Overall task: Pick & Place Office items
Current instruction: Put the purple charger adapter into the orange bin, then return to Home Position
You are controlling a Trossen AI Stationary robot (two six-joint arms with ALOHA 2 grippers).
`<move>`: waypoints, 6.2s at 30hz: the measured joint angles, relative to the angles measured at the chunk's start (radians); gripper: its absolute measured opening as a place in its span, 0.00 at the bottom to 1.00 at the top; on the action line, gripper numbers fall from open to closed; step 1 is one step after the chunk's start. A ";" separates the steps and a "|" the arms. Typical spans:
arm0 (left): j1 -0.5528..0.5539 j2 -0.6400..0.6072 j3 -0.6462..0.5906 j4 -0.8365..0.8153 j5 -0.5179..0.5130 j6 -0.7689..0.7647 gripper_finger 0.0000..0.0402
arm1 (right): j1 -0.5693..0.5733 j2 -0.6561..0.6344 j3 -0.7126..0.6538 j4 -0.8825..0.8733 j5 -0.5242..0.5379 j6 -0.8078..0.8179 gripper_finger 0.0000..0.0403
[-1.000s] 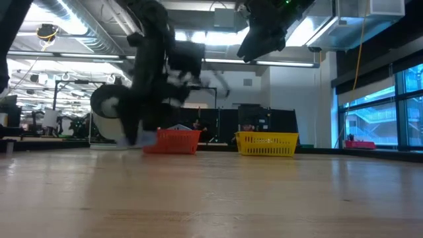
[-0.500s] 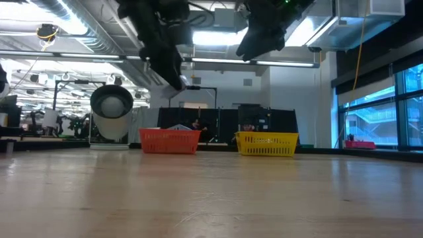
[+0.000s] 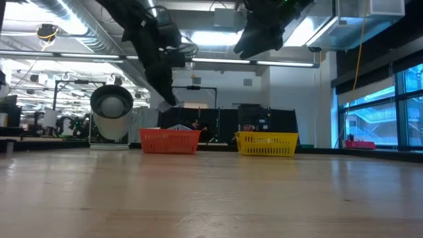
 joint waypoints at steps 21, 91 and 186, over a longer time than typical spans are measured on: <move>0.016 0.128 0.002 -0.035 0.046 0.007 0.52 | 0.000 0.000 0.000 0.000 0.000 0.000 0.61; -0.052 0.030 0.138 0.118 -0.096 -0.114 0.69 | -0.001 -0.006 0.000 0.094 0.147 -0.048 0.61; -0.516 -1.549 -0.942 0.451 -0.005 -0.594 0.63 | 0.208 -1.401 -1.054 0.441 -0.180 -0.037 0.61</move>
